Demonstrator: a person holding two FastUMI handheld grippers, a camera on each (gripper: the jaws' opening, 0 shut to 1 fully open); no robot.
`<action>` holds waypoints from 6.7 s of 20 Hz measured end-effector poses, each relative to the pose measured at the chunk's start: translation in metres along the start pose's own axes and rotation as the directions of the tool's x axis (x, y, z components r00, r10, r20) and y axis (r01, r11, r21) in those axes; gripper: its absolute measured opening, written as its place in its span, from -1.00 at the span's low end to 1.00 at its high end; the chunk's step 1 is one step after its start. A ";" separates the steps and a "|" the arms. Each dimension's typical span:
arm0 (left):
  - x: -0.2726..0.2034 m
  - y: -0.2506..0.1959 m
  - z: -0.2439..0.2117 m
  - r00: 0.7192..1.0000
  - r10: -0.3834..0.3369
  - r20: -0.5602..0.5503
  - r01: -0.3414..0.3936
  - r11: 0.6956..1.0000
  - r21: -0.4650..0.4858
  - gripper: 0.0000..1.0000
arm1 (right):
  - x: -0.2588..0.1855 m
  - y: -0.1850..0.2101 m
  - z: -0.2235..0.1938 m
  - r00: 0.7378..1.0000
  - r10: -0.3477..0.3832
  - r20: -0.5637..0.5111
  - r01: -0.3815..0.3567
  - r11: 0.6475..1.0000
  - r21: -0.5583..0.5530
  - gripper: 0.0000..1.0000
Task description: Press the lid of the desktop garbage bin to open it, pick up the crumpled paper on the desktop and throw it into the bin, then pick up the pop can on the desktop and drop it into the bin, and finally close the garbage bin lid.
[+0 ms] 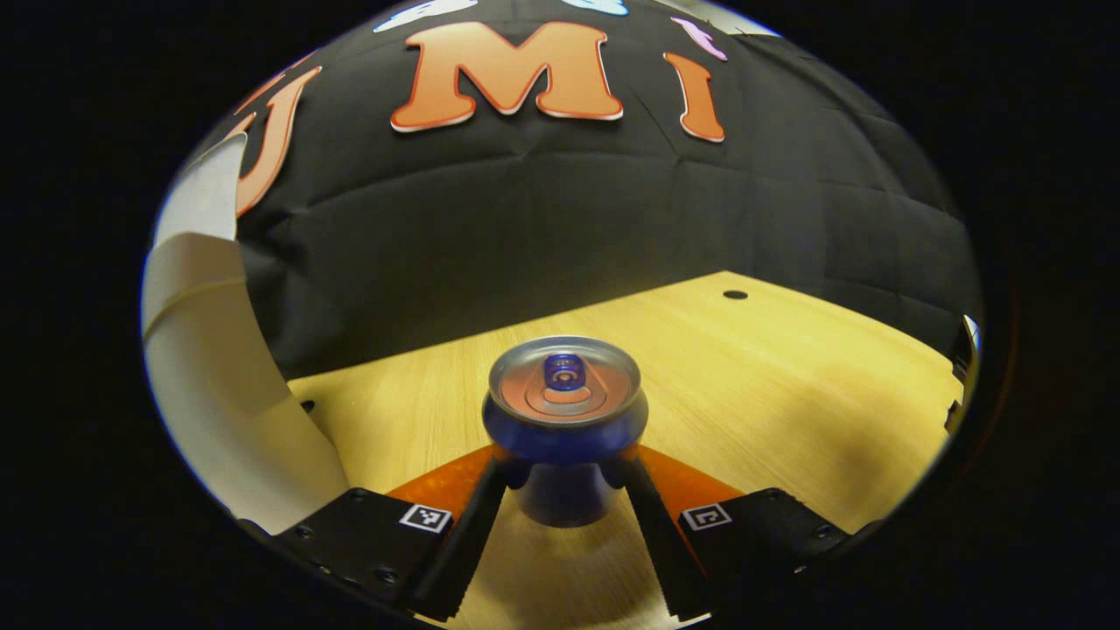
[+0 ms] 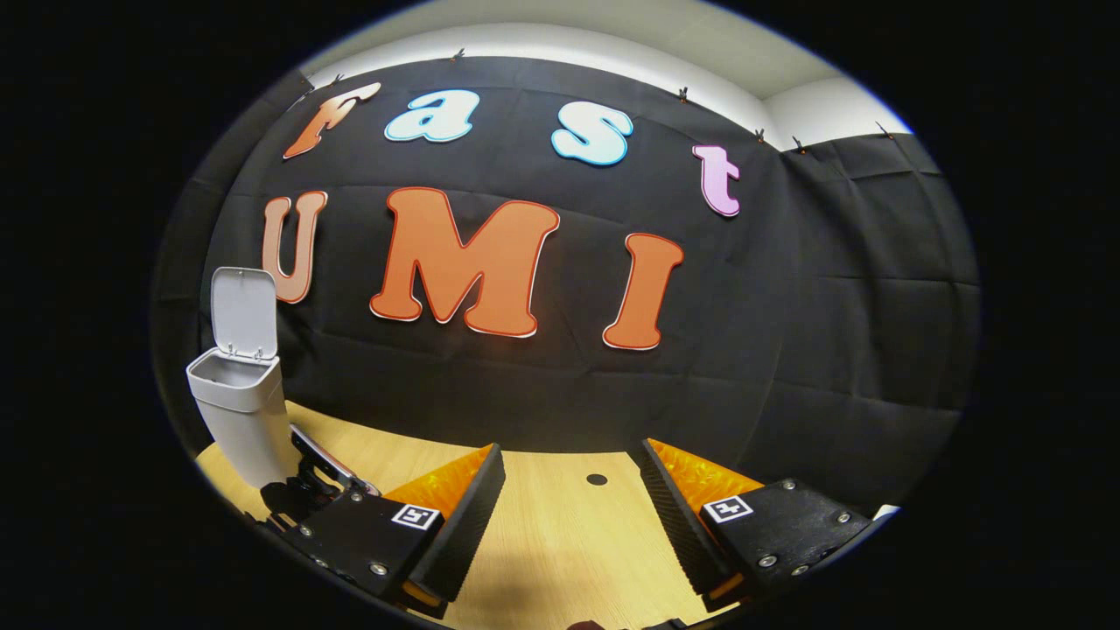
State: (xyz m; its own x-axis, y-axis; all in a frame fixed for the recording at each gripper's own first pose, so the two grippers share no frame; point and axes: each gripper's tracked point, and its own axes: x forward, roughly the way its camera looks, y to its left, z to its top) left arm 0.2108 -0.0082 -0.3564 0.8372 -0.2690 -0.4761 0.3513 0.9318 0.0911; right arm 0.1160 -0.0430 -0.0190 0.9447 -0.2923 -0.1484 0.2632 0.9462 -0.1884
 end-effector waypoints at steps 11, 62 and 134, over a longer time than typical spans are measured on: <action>-0.194 0.121 0.095 0.936 0.348 0.057 -0.326 0.915 -0.238 0.59 | 0.019 0.035 0.003 0.988 0.145 0.060 -0.149 0.986 0.074 0.87; -0.179 0.363 0.236 0.817 0.549 0.176 -0.472 0.812 -0.343 0.84 | 0.022 0.056 -0.006 0.988 0.153 0.036 -0.155 0.986 0.058 0.87; -0.176 0.314 0.104 0.552 -0.052 -0.832 -0.215 0.955 -0.203 0.92 | 0.022 0.016 -0.029 0.993 0.115 0.024 -0.117 0.991 0.069 0.87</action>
State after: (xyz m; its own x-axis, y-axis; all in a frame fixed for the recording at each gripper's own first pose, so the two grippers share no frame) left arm 0.2172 0.3062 -0.1526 0.0952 0.0053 -0.9954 0.0702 0.9975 0.0120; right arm 0.1357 -0.0385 -0.0539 0.9732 -0.1778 -0.1456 0.1639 0.9811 -0.1026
